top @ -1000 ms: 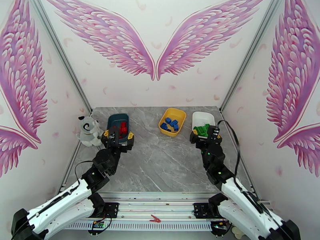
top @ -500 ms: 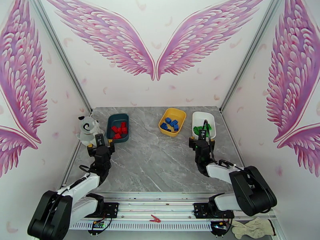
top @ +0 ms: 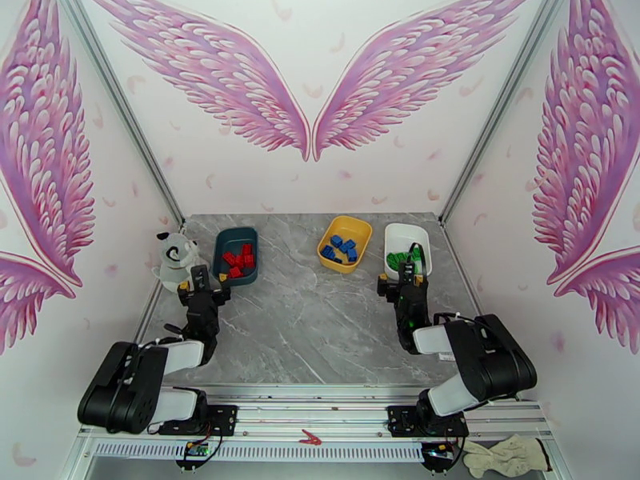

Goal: Sort the legos into containers by color

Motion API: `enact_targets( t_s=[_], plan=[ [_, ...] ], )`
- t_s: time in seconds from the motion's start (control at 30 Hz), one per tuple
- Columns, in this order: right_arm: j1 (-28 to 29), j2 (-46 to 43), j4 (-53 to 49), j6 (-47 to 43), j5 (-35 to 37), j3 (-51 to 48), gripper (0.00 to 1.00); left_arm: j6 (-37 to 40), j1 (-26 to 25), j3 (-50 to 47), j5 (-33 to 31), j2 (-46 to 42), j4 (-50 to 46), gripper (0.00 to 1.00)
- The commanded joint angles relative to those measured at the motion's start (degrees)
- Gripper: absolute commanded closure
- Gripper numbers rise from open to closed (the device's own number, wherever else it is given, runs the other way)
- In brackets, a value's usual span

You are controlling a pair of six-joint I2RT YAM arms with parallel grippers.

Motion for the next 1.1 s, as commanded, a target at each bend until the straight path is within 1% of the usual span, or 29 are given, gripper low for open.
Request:
enact_targets(
  t_s=[0.0, 0.03, 0.07, 0.13, 0.2, 0.23, 0.3, 0.37, 0.43, 1.07],
  plan=[
    [-0.88, 0.18, -1.64, 1.60, -1.88, 1.99, 0.01, 1.15, 0.53, -1.04, 2.95, 5.65, 11.31, 0.01],
    [-0.98, -0.19, -2.43, 1.81, -2.04, 2.36, 0.01, 1.01, 0.55, 0.89, 3.80, 3.39, 4.10, 0.01],
    [-0.98, 0.56, -0.15, 1.22, -1.83, 1.87, 0.01, 0.94, 0.77, 1.99, 4.32, 3.09, 1.52, 0.01],
    [-0.97, -0.15, -2.39, 1.76, -1.97, 2.30, 0.01, 0.75, 0.81, 2.13, 2.74, 4.36, 3.58, 0.01],
    [-1.00, 0.41, -0.89, 1.39, -1.84, 2.01, 0.01, 0.09, 1.24, 3.11, 3.09, 3.57, 0.34, 0.01],
    [-1.02, 0.04, -1.94, 1.55, -1.85, 2.23, 0.01, -0.09, 1.38, 4.14, 3.23, 3.63, -1.39, 0.01],
    [-0.98, 0.31, -1.35, 1.48, -1.79, 2.14, 0.01, -0.12, 1.51, 7.08, 3.74, 3.68, -6.91, 0.01],
    [-0.97, 0.05, -1.94, 1.54, -1.80, 2.24, 0.01, -2.12, 3.65, 8.33, 5.99, 3.34, -10.25, 0.01],
    [-0.93, 0.14, -1.57, 1.45, -1.80, 2.12, 0.01, -2.91, 4.91, 8.35, 7.77, 3.10, -10.67, 0.01],
    [-0.89, 0.14, -1.50, 1.45, -1.83, 2.08, 0.01, -3.00, 4.86, 8.23, 7.65, 3.15, -10.37, 0.01]
  ],
)
